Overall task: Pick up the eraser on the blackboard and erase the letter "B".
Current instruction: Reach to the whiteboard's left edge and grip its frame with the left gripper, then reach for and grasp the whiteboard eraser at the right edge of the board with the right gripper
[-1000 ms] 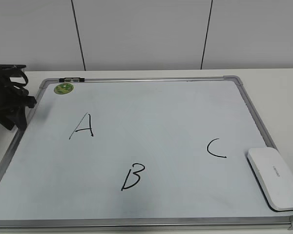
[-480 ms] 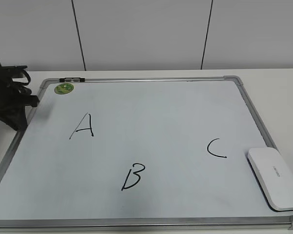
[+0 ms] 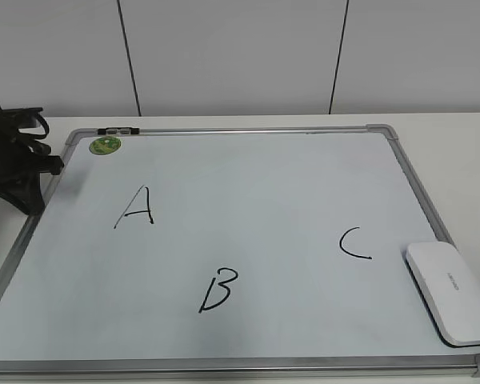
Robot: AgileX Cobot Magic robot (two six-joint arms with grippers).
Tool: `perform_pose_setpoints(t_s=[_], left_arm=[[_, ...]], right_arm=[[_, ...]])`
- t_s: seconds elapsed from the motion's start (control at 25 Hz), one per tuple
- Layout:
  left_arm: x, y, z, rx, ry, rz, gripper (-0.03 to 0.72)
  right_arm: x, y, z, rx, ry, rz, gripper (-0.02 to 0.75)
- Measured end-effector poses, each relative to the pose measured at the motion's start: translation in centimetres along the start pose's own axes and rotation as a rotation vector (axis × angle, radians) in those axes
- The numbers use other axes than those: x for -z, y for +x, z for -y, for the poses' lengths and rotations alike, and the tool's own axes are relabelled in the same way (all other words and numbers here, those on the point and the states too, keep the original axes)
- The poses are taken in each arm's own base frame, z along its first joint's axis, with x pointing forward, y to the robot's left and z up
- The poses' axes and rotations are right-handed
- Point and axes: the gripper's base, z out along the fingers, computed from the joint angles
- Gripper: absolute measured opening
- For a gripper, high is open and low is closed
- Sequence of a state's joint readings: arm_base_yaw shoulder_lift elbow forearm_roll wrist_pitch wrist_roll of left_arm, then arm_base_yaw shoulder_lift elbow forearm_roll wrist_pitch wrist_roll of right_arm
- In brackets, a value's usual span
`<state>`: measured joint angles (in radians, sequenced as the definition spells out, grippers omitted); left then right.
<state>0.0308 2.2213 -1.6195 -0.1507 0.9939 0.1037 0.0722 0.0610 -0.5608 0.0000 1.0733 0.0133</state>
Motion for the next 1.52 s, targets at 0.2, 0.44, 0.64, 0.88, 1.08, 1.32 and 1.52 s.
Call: perform_pose_setpoints(t_s=[0.2,0.44,0.64,0.88,1.08,1.32,1.52], left_arm=[[0.0,0.0,0.0,0.000,0.000,-0.001,0.032],[0.0,0.0,0.0,0.002,0.004,-0.001,0.032],[0.0,0.0,0.0,0.003,0.004,-0.001,0.032],[0.0,0.0,0.0,0.006,0.009,0.000,0.032],[0.0,0.0,0.1,0.008,0.011,0.000,0.032],[0.0,0.0,0.1,0.009,0.013,0.000,0.032],[0.0,0.0,0.1,0.010,0.014,0.000,0.032]], right_arm=[[-2.2,-3.7,-0.4,-0.023,-0.035,-0.077,0.519],[-7.5,-6.0,-1.6,-0.006,-0.165,-0.309,0.519],[-11.7,-6.1,-1.8,-0.025,-0.190,-0.504,0.519],[-15.8,-5.4,-2.1,-0.040,-0.203,-0.659,0.519],[-18.8,-4.5,-2.1,-0.053,-0.191,-0.751,0.519],[-22.3,-5.1,-2.0,-0.069,-0.163,-0.826,0.519],[-24.9,-5.2,-2.3,-0.045,-0.121,-0.883,0.519]])
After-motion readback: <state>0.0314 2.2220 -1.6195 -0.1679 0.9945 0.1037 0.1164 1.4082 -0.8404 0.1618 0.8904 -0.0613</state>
